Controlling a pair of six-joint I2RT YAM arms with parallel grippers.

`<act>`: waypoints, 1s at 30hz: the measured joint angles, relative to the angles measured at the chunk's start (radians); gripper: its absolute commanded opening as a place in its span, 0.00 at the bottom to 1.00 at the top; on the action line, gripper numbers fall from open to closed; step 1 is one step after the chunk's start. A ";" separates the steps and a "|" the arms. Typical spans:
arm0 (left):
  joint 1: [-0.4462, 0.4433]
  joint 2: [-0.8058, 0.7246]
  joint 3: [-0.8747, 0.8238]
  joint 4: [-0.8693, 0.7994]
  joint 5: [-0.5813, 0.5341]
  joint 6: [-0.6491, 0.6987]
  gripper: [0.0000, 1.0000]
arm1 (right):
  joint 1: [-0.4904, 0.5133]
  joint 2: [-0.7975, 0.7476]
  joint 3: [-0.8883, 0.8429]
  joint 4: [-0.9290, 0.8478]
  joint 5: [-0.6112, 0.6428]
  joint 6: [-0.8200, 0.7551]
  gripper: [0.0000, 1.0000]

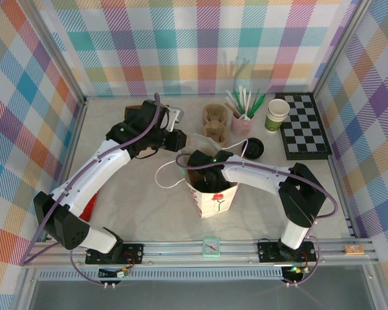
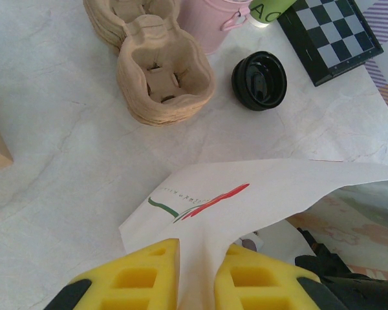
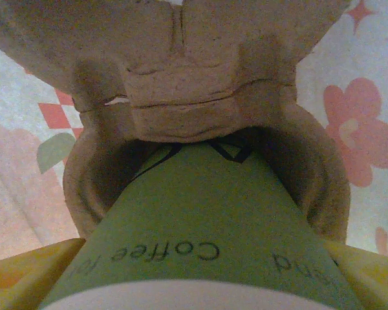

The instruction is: Pack the takeout coffee

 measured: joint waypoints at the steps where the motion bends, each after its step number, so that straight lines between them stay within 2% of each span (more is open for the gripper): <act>1: 0.000 0.000 0.000 0.000 0.000 0.000 0.18 | 0.000 0.000 0.000 0.000 0.000 0.000 0.58; 30: 0.000 -0.005 -0.003 0.000 -0.007 0.000 0.18 | -0.001 0.011 0.006 -0.001 -0.004 0.007 0.59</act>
